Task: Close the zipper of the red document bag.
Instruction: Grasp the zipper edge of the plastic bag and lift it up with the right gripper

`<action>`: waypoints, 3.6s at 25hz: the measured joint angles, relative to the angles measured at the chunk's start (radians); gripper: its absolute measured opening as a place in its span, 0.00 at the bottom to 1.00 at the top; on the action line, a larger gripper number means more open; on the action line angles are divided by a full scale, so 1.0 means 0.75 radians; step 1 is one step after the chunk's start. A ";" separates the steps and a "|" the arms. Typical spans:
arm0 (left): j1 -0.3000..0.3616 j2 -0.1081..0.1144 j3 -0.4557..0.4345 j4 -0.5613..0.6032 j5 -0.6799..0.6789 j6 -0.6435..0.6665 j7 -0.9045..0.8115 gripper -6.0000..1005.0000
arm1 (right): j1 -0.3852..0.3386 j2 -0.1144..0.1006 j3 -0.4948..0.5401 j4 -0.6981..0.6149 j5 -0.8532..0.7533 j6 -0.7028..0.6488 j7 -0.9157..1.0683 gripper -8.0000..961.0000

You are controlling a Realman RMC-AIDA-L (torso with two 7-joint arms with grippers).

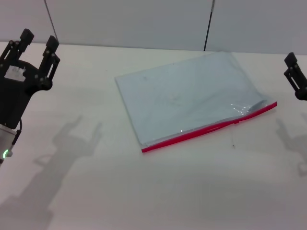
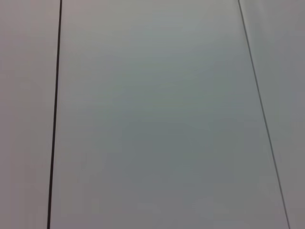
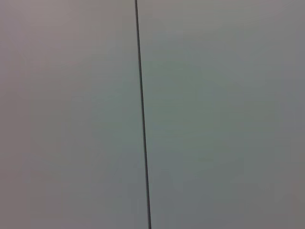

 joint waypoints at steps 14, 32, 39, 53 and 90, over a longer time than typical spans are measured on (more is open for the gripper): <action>0.000 0.000 0.000 0.001 0.000 -0.023 0.000 0.55 | 0.042 -0.004 0.002 -0.011 -0.003 0.175 0.066 0.75; -0.009 0.000 0.000 0.000 0.000 -0.034 0.000 0.55 | 0.253 -0.016 -0.172 -0.383 -0.434 0.721 1.056 0.70; -0.011 0.000 0.000 -0.001 0.000 -0.036 0.000 0.55 | 0.292 -0.016 -0.173 -0.391 -0.604 0.746 1.164 0.68; -0.014 0.000 0.000 -0.001 0.000 -0.037 0.000 0.55 | 0.351 -0.014 -0.182 -0.384 -0.810 0.731 1.321 0.64; -0.011 0.002 0.000 -0.002 0.000 -0.037 0.000 0.55 | 0.297 -0.022 -0.208 -0.560 -0.970 0.539 1.578 0.72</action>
